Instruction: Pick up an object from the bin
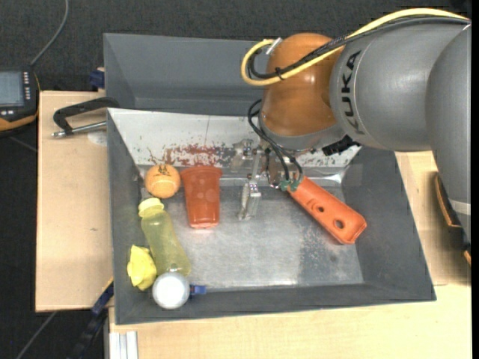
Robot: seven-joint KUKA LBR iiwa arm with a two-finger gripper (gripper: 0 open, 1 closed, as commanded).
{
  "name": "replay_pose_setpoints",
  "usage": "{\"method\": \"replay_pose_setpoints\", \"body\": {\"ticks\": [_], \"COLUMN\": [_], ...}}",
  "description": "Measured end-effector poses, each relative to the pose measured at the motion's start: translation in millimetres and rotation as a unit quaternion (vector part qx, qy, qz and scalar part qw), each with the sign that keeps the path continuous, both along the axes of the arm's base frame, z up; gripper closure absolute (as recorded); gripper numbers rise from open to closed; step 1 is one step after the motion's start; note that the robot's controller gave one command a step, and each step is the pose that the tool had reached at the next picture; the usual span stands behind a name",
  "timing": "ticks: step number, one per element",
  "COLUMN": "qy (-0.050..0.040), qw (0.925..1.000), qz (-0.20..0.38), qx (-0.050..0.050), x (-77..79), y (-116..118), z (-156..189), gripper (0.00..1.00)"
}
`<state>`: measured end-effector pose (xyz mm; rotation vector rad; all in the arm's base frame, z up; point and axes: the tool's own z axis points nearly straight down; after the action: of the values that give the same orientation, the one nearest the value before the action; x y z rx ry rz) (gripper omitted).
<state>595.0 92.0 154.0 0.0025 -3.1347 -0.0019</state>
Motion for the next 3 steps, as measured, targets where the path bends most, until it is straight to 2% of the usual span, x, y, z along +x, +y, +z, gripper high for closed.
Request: {"method": "replay_pose_setpoints", "body": {"ticks": [1,2,3], "qy": [-0.0042,-0.0066,-0.0004], "qw": [1.0,1.0,0.9996], "qz": [-0.001,0.004,0.027], "qx": [0.0,0.001,0.0], "x": [1.8,6.4,3.6], "y": [0,-4,0], "z": [5,-32,-72], "gripper": [0.0,0.0,0.0]}}
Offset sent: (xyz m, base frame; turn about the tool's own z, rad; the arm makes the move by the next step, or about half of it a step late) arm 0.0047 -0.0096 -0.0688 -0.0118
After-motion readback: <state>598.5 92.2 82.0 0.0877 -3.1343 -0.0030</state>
